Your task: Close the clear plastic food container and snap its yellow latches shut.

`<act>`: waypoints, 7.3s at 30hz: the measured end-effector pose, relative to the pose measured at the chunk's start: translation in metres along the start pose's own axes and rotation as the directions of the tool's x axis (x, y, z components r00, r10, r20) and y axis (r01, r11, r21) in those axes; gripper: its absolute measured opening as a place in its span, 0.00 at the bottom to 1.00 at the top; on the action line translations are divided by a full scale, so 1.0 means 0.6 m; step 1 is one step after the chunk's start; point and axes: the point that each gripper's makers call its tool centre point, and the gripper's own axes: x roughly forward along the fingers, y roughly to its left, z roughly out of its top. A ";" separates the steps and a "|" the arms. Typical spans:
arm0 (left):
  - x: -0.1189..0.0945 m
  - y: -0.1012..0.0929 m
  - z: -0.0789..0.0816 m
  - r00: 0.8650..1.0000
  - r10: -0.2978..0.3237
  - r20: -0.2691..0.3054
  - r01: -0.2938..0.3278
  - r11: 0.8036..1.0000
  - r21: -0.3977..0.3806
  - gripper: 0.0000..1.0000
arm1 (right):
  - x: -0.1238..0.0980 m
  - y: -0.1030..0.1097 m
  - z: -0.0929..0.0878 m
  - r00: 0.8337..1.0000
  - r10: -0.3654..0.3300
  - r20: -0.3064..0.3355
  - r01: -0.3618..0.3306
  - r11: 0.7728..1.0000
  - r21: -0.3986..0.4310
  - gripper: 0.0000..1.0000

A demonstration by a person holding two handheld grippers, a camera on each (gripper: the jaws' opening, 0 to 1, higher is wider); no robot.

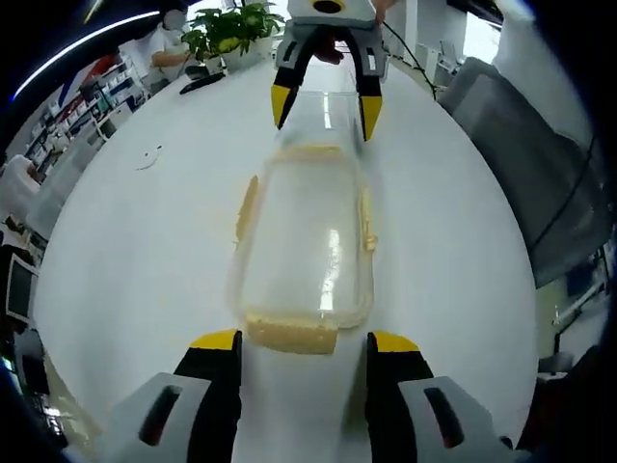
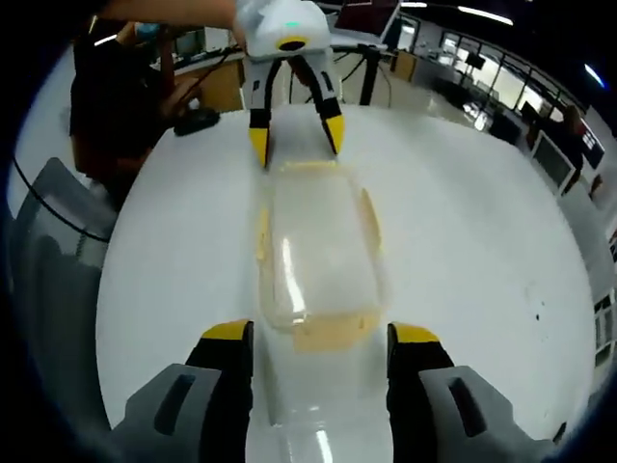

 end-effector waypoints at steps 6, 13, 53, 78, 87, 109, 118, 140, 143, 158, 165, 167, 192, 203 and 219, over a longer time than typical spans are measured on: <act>0.013 0.001 -0.014 1.000 -0.029 -0.003 0.029 1.000 0.007 0.46 | 0.011 0.001 0.003 1.000 0.024 -0.015 -0.025 0.999 -0.044 0.52; 0.016 0.002 -0.005 0.999 -0.036 0.021 0.036 0.999 0.007 0.47 | 0.030 0.006 -0.012 0.996 0.043 -0.078 -0.048 0.996 -0.075 0.53; 0.021 0.004 -0.008 0.993 -0.108 0.044 0.107 0.994 0.024 0.35 | 0.039 -0.004 -0.021 0.986 0.098 -0.136 -0.113 0.987 -0.110 0.38; 0.002 -0.011 -0.005 0.995 -0.077 -0.057 0.079 0.997 0.027 0.33 | 0.039 -0.003 -0.011 0.978 0.098 -0.184 -0.123 0.984 -0.130 0.35; -0.073 -0.022 0.020 0.995 -0.048 -0.082 0.048 0.999 -0.008 0.33 | -0.023 0.004 0.041 0.983 0.092 -0.157 -0.122 0.974 -0.189 0.35; -0.103 -0.027 0.192 0.996 -0.008 -0.084 0.009 1.000 0.018 0.33 | -0.190 -0.001 -0.021 0.983 0.108 -0.148 -0.132 0.977 -0.165 0.36; -0.061 -0.010 0.277 0.999 -0.002 -0.050 0.005 0.998 0.064 0.33 | -0.248 -0.020 -0.098 0.983 0.094 -0.155 -0.113 0.986 -0.120 0.36; 0.052 -0.017 0.371 1.000 -0.024 -0.017 0.025 0.995 0.092 0.33 | -0.283 -0.027 -0.238 0.972 0.102 -0.212 -0.120 0.990 -0.073 0.36; 0.062 -0.020 0.375 0.999 -0.028 -0.018 0.029 0.996 0.089 0.33 | -0.282 -0.026 -0.247 0.971 0.107 -0.213 -0.125 0.989 -0.073 0.36; 0.096 -0.027 0.385 0.999 -0.039 -0.017 0.041 0.994 0.098 0.32 | -0.270 -0.032 -0.285 0.965 0.114 -0.236 -0.135 0.988 -0.074 0.36; 0.099 -0.026 0.386 0.999 -0.037 -0.021 0.039 0.993 0.108 0.33 | -0.263 -0.035 -0.293 0.961 0.113 -0.253 -0.138 0.987 -0.084 0.36; 0.100 -0.026 0.386 0.999 -0.038 -0.021 0.040 0.993 0.115 0.33 | -0.263 -0.037 -0.294 0.960 0.111 -0.256 -0.137 0.987 -0.086 0.36; 0.108 -0.023 0.383 0.998 -0.018 -0.055 0.027 0.985 0.172 0.33 | -0.260 -0.034 -0.314 0.955 0.106 -0.279 -0.142 0.984 -0.111 0.37; 0.100 -0.023 0.372 0.998 -0.002 -0.068 0.014 0.985 0.171 0.37 | -0.270 -0.033 -0.346 0.943 0.082 -0.322 -0.122 0.987 -0.108 0.35; 0.070 -0.020 0.384 0.998 0.013 -0.057 -0.006 0.993 0.118 0.35 | -0.296 -0.031 -0.305 0.963 0.042 -0.266 -0.075 0.991 -0.113 0.36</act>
